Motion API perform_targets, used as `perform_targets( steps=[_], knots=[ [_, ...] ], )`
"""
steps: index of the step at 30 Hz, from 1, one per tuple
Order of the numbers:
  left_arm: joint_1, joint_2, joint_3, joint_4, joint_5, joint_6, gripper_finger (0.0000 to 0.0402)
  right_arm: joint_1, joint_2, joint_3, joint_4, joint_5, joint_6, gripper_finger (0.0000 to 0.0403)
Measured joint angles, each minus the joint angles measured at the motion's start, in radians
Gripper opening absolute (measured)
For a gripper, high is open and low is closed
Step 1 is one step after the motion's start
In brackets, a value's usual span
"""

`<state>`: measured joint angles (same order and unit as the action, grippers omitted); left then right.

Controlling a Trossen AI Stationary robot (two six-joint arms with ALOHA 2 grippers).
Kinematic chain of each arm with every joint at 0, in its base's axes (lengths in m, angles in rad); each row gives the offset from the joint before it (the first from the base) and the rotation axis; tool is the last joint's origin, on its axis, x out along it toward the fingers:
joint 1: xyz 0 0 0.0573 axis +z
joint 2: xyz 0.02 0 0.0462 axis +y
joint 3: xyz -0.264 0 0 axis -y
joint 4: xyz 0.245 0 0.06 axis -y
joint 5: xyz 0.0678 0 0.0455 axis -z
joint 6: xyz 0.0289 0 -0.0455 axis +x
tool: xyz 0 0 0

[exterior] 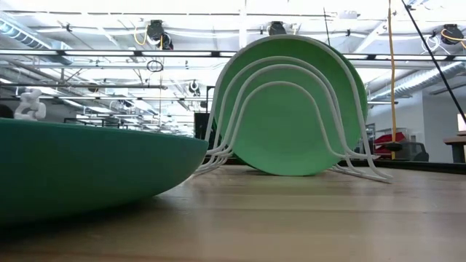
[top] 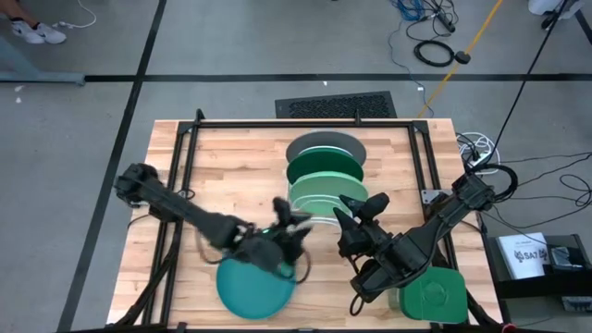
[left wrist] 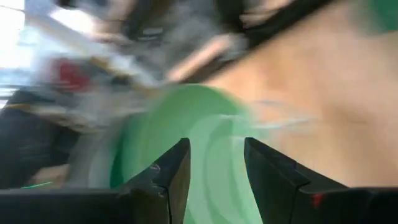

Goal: Sort dishes
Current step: Put the blue plate into the dish rack

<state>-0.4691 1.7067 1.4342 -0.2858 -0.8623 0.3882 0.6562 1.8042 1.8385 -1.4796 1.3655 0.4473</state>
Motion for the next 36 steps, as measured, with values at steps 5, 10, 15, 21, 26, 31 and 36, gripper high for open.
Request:
perform_targets(
  steps=[5,10,15,21,26,31,36],
  knots=[
    [-0.049,-0.098,0.001,-0.452,0.399,-0.439,0.0151,0.001,0.000,0.000,0.000,0.000,-0.002,0.0187],
    [-0.077,-0.108,-0.013,-0.863,0.473,-0.763,0.0151,0.000,0.000,0.000,0.003,0.000,-0.002,0.0187],
    [-0.062,-0.107,-0.144,-0.919,0.538,-0.853,0.0151,0.001,0.000,0.000,0.010,0.000,-0.006,0.0187],
    [-0.011,-0.106,-0.330,-0.751,0.595,-0.850,0.0151,0.001,0.000,0.000,0.016,-0.002,-0.014,0.0187],
    [0.037,-0.106,-0.427,-0.591,0.684,-0.821,0.0151,0.001,0.000,0.000,0.017,-0.005,-0.014,0.0187],
    [0.069,-0.106,-0.446,-0.514,0.747,-0.789,0.0151,0.001,0.000,0.000,0.016,-0.005,-0.014,0.0187],
    [0.105,-0.101,-0.456,-0.446,0.757,-0.750,0.0151,0.001,0.000,0.000,0.017,-0.005,-0.014,0.0187]
  ],
)
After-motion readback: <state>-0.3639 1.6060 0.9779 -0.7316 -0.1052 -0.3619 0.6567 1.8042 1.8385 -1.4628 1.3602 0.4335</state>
